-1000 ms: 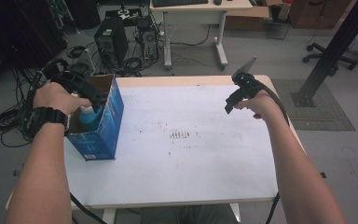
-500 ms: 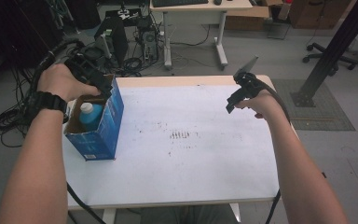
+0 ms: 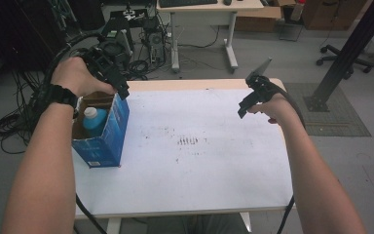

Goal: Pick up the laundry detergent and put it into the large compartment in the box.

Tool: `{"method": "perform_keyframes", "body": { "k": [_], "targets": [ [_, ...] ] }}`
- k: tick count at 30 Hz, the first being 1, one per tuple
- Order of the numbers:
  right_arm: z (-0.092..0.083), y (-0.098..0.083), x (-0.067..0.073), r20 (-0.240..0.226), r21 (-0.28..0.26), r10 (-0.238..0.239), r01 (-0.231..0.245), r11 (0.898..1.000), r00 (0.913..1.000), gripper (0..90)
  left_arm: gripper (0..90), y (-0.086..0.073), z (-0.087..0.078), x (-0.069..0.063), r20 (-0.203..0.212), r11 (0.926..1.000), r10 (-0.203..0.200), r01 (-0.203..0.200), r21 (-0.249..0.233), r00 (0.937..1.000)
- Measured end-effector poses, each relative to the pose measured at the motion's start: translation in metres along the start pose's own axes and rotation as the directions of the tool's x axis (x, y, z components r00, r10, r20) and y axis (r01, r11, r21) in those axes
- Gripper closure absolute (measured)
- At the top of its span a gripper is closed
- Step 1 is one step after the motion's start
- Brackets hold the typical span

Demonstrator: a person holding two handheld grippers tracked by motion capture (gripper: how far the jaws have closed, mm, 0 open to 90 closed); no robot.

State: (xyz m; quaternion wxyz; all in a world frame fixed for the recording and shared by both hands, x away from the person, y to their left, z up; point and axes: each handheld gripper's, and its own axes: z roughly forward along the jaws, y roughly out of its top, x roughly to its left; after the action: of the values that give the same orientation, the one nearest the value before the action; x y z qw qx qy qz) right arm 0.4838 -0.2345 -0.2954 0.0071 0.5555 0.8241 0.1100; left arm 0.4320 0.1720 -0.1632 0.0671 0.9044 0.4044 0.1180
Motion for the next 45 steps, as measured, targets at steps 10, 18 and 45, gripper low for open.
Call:
{"method": "perform_keyframes", "body": {
  "k": [10, 18, 45],
  "targets": [
    [0.0, 0.0, -0.002, 0.004, 0.004, -0.002, 0.002, 1.0, 1.0, 13.4, 12.6, 0.022, 0.0, -0.014, 0.026, 0.984, 0.176, -0.175, -0.032, 0.9841],
    [-0.002, 0.0, -0.002, 0.009, 0.0, -0.007, 0.007, 1.0, 0.9999, 13.4, 11.3, 0.034, 0.003, -0.022, 0.024, 0.9683, 0.248, -0.247, -0.039, 0.9686],
    [-0.003, 0.002, 0.002, 0.016, 0.002, -0.022, 0.022, 1.0, 0.9996, 13.5, 12.4, 0.056, 0.013, -0.04, 0.022, 0.893, 0.44, -0.435, -0.115, 0.8976]
  ]
}}
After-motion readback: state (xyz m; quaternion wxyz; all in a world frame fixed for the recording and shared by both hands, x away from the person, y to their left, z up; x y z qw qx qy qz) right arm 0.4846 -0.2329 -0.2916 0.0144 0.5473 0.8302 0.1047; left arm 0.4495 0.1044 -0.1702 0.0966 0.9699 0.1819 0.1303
